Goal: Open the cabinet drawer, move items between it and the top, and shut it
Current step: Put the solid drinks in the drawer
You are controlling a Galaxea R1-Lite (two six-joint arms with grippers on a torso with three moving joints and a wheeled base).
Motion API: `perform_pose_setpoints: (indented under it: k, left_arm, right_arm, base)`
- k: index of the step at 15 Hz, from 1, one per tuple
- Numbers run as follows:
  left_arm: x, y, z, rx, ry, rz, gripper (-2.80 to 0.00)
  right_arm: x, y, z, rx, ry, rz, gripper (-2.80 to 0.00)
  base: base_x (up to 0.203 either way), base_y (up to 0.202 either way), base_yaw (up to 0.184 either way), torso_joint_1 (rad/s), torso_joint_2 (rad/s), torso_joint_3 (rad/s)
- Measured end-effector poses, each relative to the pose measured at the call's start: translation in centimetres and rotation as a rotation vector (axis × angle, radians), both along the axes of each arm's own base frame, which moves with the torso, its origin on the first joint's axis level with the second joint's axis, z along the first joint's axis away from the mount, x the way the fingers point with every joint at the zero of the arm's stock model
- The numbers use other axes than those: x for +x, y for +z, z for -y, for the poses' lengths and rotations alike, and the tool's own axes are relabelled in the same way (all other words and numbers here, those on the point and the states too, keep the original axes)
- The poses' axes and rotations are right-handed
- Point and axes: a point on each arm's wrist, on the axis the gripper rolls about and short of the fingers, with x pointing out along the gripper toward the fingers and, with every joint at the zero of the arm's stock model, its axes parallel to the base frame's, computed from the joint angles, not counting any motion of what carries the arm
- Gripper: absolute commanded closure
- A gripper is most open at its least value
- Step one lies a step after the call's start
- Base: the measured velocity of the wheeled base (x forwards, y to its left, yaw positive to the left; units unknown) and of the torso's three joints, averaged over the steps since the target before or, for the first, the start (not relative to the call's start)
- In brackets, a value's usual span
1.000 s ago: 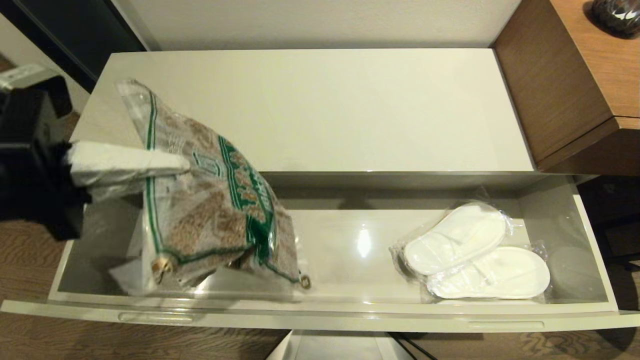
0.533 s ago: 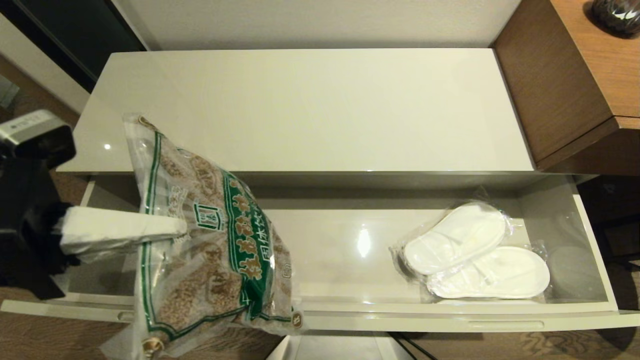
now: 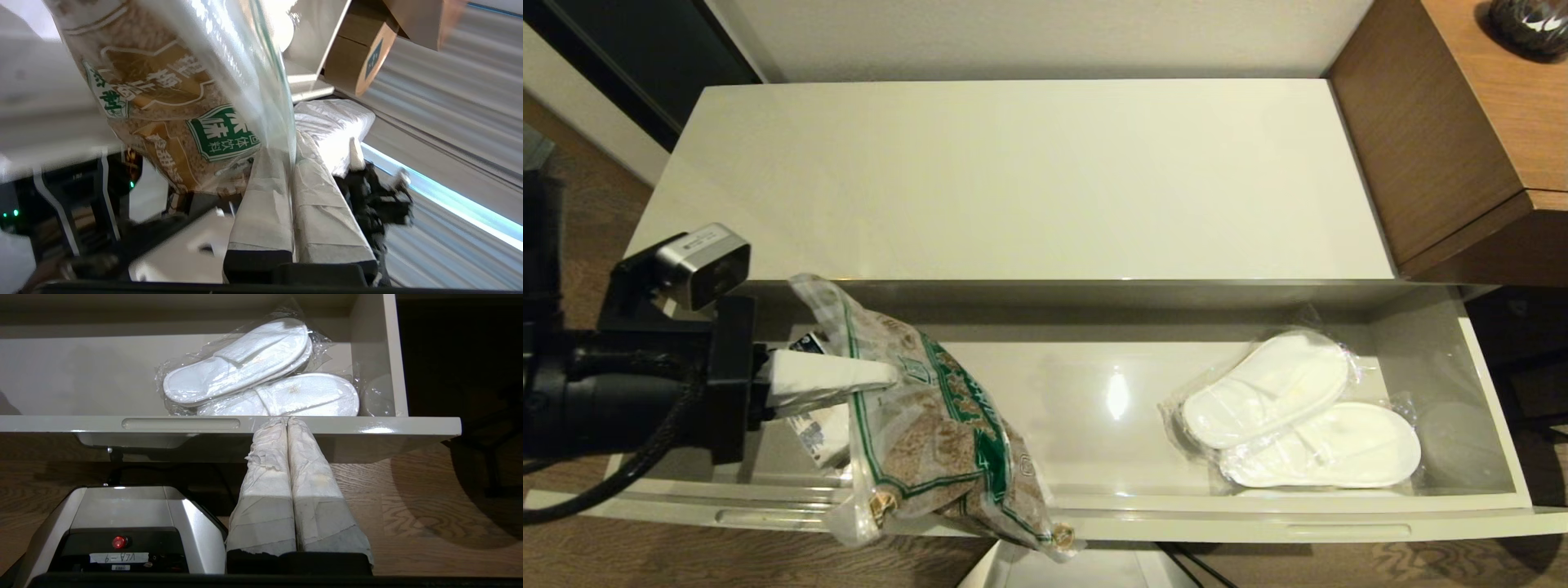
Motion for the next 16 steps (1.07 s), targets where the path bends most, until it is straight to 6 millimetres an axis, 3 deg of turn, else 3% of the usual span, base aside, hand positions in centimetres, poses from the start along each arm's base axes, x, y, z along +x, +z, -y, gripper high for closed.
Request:
perform_pose_setpoints:
  k: [7, 14, 16]
  left_arm:
    - [6.1, -4.0, 2.2, 0.06, 0.082, -0.043, 0.0]
    - [10.7, -3.7, 3.7, -0.006, 0.165, 0.219, 0.0]
    - [11.8, -5.1, 3.9, 0.052, 0.269, 0.197, 0.0]
  right_arm:
    - [0.0, 0.0, 0.0, 0.0, 0.0, 0.0, 0.0]
    - [0.0, 0.0, 0.0, 0.0, 0.001, 0.0, 0.0]
    - [0.0, 0.0, 0.0, 0.0, 0.0, 0.0, 0.0]
  base:
    - [0.0, 0.0, 0.0, 0.0, 0.0, 0.0]
    - [0.0, 0.0, 0.0, 0.0, 0.0, 0.0]
    - [0.0, 0.0, 0.0, 0.0, 0.0, 0.0]
